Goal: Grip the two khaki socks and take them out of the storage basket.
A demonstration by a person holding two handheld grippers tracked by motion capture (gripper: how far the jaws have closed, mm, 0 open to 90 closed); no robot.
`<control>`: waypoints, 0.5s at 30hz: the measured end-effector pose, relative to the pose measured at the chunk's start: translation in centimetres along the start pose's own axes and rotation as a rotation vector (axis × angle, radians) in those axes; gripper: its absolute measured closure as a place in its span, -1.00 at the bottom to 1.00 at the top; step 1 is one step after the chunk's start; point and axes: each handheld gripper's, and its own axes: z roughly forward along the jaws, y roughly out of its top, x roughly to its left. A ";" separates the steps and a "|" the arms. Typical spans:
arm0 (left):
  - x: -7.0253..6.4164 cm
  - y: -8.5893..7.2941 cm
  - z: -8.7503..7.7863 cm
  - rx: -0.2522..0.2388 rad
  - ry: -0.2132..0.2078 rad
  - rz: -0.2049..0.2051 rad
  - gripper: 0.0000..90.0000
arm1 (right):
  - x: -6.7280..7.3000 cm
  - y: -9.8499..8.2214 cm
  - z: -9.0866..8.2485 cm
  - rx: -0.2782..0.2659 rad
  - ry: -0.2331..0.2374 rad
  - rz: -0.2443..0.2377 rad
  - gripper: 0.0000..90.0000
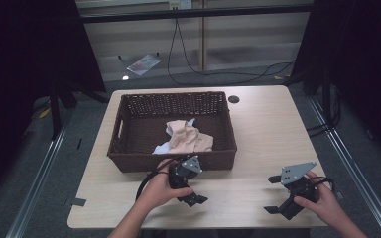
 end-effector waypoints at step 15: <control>0.4 1.8 -2.2 0.007 -0.060 -0.027 -0.89 | 0.0 0.0 -0.1 -0.003 -0.004 0.011 -0.98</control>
